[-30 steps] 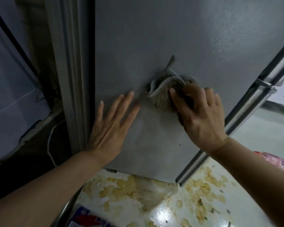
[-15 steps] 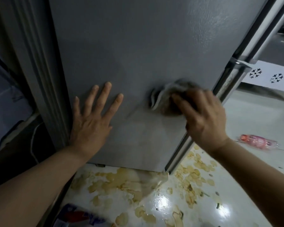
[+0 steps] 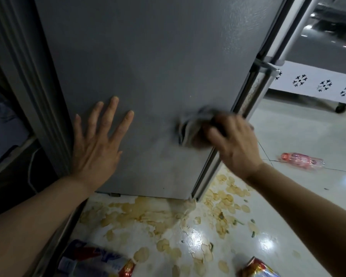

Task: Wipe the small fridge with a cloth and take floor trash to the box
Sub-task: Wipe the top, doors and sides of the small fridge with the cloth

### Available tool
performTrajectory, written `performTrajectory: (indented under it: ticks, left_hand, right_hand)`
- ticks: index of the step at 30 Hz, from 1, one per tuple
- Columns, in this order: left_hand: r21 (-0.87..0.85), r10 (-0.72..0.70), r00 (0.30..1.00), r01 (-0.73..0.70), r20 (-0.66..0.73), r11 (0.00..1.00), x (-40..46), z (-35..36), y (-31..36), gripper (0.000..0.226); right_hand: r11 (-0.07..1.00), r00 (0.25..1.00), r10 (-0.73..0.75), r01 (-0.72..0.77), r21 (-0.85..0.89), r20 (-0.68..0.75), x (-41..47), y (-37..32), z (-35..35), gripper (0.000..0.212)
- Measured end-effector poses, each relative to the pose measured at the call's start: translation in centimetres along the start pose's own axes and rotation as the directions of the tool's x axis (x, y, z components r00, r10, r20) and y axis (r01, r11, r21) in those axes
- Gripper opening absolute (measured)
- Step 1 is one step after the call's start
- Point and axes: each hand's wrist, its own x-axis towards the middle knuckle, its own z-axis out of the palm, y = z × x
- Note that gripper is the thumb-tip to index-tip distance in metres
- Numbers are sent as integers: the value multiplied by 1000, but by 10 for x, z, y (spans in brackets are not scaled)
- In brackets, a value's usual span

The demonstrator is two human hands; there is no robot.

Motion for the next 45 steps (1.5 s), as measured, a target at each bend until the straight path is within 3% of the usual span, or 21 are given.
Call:
performTrajectory:
  ticks: [3, 7, 11, 14, 17, 19, 21, 23, 25, 27, 29, 31, 32, 35, 38, 41, 43, 45]
  left_hand:
    - [26, 43, 999, -43, 30, 999, -18, 12, 2, 111]
    - [29, 37, 997, -39, 64, 999, -35, 32, 1, 110]
    - [10, 5, 999, -5, 46, 1000, -37, 45, 2, 111]
    - [20, 16, 998, -17, 53, 1000, -37, 47, 0, 113]
    - [17, 12, 998, -13, 56, 1000, -37, 45, 1, 111]
    - [12, 13, 999, -14, 46, 1000, -36, 43, 2, 108]
    - [22, 26, 999, -27, 33, 999, -38, 42, 0, 106]
    - [42, 34, 999, -35, 35, 998, -44, 45, -6, 107]
    - [57, 21, 999, -24, 48, 998, -50, 49, -16, 110]
    - [71, 22, 998, -26, 61, 997, -55, 54, -24, 112]
    - [68, 24, 998, -28, 59, 997, -55, 57, -27, 108]
    - [61, 25, 998, -28, 49, 998, -55, 59, -27, 103]
    - [60, 27, 999, -29, 42, 998, -54, 58, -27, 102]
    - [58, 55, 998, -56, 22, 997, -55, 56, -30, 97]
    - [65, 66, 998, -65, -18, 996, -56, 54, -43, 89]
    - [52, 42, 999, -42, -9, 998, -58, 57, -59, 90]
    - [51, 45, 999, -45, -10, 998, -59, 61, -64, 88]
    - [54, 45, 999, -44, -17, 998, -60, 63, -65, 85]
  right_hand:
    - [978, 969, 185, -198, -65, -165, 13, 8, 2, 24]
    - [984, 956, 152, -171, -55, -250, -12, -3, 34, 38]
    - [994, 996, -83, 84, -73, 19, -70, -25, 67, 41]
    - [977, 954, -196, 210, -42, 227, -90, -41, 77, 38]
    - [968, 926, -240, 250, 5, 293, -83, -46, 70, 34]
    - [986, 962, -168, 166, 26, 214, -69, -43, 59, 30]
    - [998, 999, 24, -25, 50, 32, -44, -37, 49, 28]
    - [976, 969, 210, -200, 81, -132, -20, -30, 45, 38]
    - [957, 934, 288, -277, 82, -210, -10, -34, 48, 47]
    - [977, 961, 211, -208, 39, -179, -17, -52, 60, 45]
    - [999, 999, -52, 52, -12, 0, -32, -76, 76, 44]
    - [956, 935, -285, 292, -2, 214, -40, -96, 88, 43]
    - [941, 908, -327, 338, 5, 263, -40, -102, 91, 40]
    - [953, 931, -303, 298, 53, 206, -30, -104, 88, 35]
    - [986, 990, -140, 137, 97, 25, 0, -96, 77, 37]
    - [993, 995, 37, -27, 112, -91, 25, -104, 77, 37]
    - [998, 998, -38, 40, 41, -49, 22, -115, 84, 38]
    - [948, 943, -308, 315, -40, 128, 10, -128, 93, 40]
